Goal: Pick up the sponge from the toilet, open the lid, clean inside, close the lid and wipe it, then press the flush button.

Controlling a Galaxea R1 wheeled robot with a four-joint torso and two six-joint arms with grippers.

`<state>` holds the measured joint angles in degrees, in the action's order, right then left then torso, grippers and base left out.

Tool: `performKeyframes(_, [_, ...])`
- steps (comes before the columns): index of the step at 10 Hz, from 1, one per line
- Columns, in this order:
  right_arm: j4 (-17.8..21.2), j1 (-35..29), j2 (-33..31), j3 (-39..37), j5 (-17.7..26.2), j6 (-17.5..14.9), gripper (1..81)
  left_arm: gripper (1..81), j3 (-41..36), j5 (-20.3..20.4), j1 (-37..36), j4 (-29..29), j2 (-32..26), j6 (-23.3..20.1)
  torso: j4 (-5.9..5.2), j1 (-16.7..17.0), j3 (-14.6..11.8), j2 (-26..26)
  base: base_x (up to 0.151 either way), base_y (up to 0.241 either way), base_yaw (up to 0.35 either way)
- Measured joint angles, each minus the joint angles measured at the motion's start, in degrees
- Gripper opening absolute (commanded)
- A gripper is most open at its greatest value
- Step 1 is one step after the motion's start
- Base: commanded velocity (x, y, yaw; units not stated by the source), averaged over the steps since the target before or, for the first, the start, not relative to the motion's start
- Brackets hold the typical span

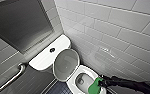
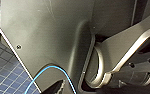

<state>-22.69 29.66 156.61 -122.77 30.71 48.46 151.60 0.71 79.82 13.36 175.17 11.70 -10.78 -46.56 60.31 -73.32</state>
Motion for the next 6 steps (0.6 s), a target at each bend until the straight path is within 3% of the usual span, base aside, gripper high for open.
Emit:
performKeyframes(2, [2.73, -1.72, 4.52, -6.61, 5.78, 0.05, 1.0, 81.1, 0.05, -0.05, -0.02, 0.00, -0.11, 0.00, 0.00, 0.02, -0.02, 0.00, 0.000, 0.000, 0.000])
performKeyframes(6, [3.51, -4.45, 7.89, -9.97, 10.93, 0.00, 1.0, 81.1, 0.05, 0.02, -0.02, 0.00, -0.09, 0.00, 0.00, 0.02, -0.02, 0.00, 0.000, 0.000, 0.000])
